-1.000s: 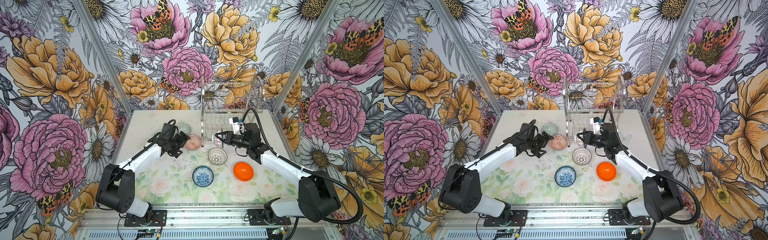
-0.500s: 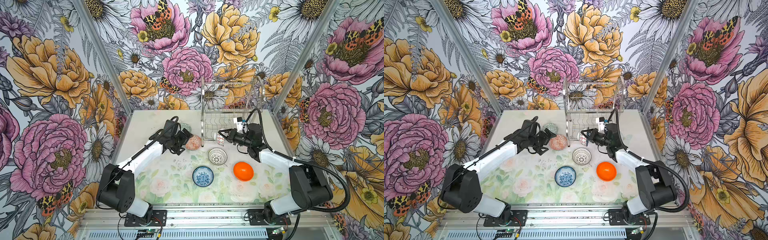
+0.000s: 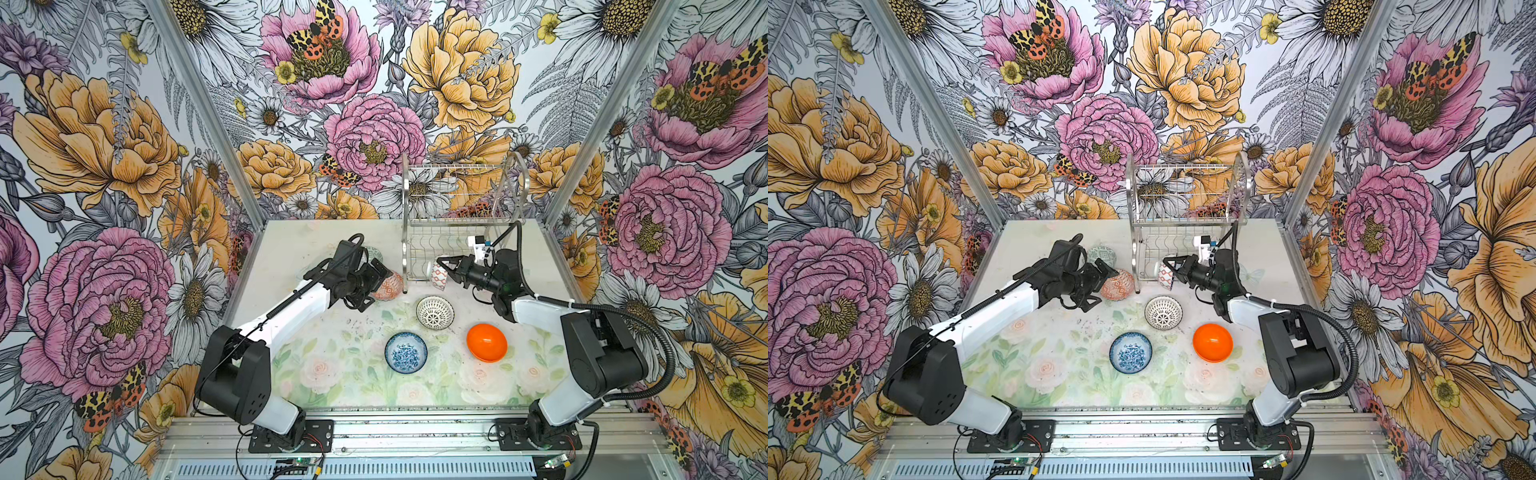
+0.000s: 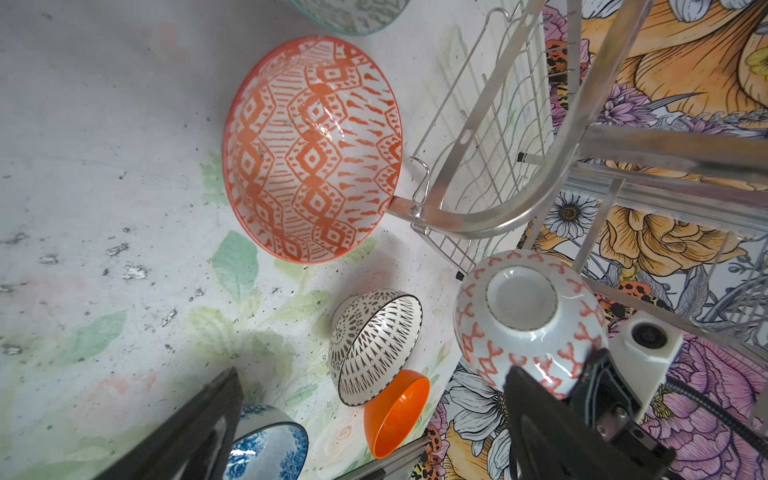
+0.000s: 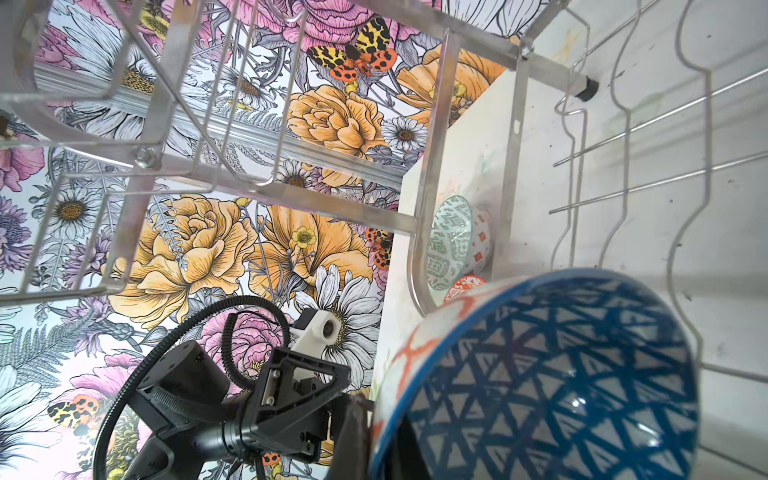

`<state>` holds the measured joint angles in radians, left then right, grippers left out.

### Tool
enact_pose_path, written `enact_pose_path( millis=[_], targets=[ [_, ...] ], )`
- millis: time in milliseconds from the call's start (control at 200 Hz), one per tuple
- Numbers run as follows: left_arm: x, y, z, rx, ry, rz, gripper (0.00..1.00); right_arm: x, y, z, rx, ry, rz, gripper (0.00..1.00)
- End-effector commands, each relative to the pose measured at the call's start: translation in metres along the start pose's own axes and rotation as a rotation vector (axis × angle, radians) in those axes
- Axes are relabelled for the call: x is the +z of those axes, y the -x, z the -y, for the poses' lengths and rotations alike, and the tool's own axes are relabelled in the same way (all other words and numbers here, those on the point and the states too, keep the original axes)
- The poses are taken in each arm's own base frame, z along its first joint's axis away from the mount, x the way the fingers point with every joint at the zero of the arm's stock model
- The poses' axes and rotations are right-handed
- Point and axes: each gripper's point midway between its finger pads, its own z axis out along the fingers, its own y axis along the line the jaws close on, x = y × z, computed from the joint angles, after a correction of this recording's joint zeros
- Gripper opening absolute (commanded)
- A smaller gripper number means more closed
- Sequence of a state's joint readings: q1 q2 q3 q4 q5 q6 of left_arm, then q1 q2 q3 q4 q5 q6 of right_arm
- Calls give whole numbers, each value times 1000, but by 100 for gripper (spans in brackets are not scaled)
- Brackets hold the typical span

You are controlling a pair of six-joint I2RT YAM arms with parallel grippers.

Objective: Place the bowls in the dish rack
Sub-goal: 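Carry the blue-triangle bowl into the rack slots with the right gripper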

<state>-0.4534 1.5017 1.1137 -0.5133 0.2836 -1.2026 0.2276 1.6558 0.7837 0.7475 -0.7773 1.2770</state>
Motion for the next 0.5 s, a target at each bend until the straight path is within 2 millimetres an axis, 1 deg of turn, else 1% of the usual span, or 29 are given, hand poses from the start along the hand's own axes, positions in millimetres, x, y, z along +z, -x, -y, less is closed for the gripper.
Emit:
enact_pose_path(
  millis=[0, 495],
  targets=[
    [-3, 1, 5, 22, 2, 22, 99, 5, 16, -20, 2, 108, 24, 0],
    [-10, -2, -1, 28, 12, 28, 99, 25, 37, -16, 24, 139, 36, 0]
  ],
)
